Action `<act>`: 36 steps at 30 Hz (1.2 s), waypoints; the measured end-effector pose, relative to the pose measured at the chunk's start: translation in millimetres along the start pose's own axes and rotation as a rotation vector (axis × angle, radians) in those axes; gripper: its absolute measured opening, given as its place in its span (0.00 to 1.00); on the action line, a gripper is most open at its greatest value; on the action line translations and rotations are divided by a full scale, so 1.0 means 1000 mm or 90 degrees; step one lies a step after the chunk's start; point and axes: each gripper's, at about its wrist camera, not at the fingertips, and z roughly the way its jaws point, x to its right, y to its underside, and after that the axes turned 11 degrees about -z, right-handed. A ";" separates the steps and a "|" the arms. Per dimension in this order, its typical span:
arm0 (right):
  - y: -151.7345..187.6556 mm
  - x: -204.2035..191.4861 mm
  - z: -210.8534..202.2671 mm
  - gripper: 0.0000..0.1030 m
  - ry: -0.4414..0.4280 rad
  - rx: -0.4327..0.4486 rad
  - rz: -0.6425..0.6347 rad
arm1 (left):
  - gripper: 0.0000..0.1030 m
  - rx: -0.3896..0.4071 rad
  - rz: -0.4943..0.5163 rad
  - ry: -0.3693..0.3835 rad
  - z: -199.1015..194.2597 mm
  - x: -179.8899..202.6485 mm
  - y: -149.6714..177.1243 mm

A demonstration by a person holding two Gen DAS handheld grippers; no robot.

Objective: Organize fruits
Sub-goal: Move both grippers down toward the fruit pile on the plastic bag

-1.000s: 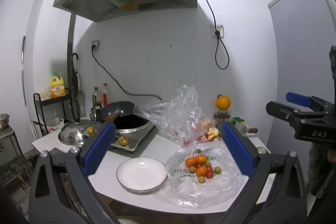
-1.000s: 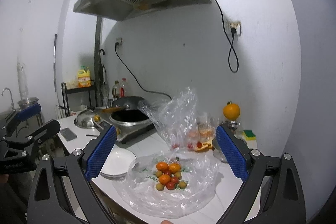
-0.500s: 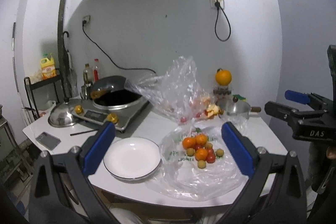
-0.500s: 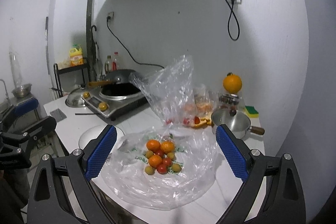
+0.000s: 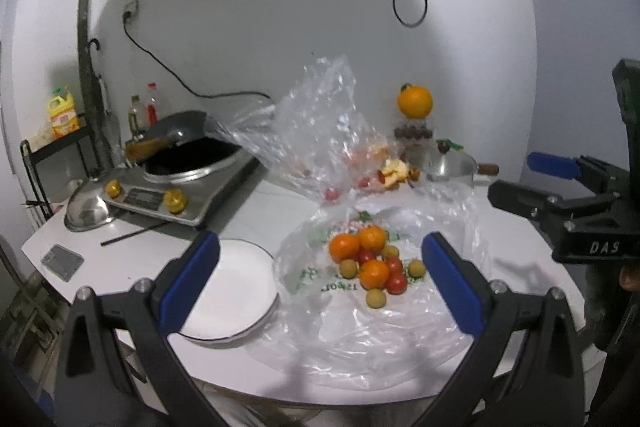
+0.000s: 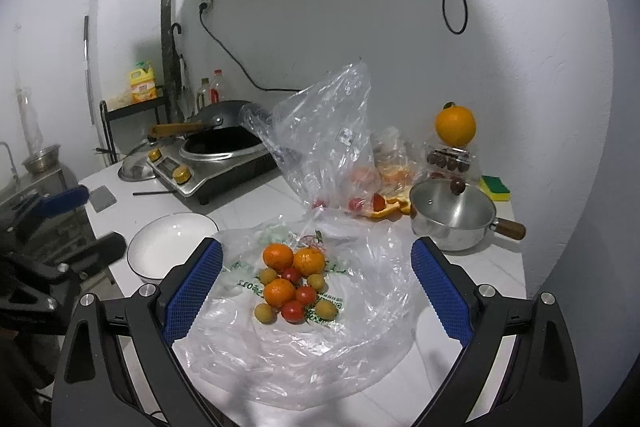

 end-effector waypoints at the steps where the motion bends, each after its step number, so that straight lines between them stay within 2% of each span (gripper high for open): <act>1: 0.001 0.001 0.005 0.94 -0.004 -0.004 -0.004 | 0.98 -0.006 0.002 0.000 0.005 0.001 0.002; 3: 0.005 0.002 0.013 0.90 -0.014 -0.012 -0.013 | 0.98 -0.021 0.008 0.000 0.015 0.005 0.006; 4: 0.007 0.003 0.018 0.86 -0.020 -0.017 -0.016 | 0.98 -0.028 0.013 0.001 0.021 0.007 0.008; 6: 0.011 0.005 0.028 0.71 -0.034 -0.035 -0.019 | 0.98 -0.037 0.023 0.000 0.030 0.012 0.013; 8: 0.017 0.007 0.038 0.67 -0.042 -0.050 -0.025 | 0.98 -0.047 0.028 0.002 0.040 0.015 0.018; 11: 0.023 0.011 0.047 0.56 -0.057 -0.054 -0.023 | 0.98 -0.066 0.036 0.003 0.054 0.020 0.025; 13: 0.028 0.014 0.053 0.54 -0.063 -0.060 -0.018 | 0.90 -0.084 0.041 0.006 0.065 0.023 0.029; 18: 0.039 0.020 0.070 0.49 -0.080 -0.079 -0.015 | 0.85 -0.122 0.051 0.014 0.086 0.030 0.040; 28: 0.051 0.022 0.098 0.38 -0.109 -0.109 -0.019 | 0.60 -0.206 0.069 0.038 0.128 0.041 0.062; 36: 0.060 0.026 0.120 0.37 -0.130 -0.132 -0.015 | 0.45 -0.251 0.063 0.052 0.152 0.041 0.075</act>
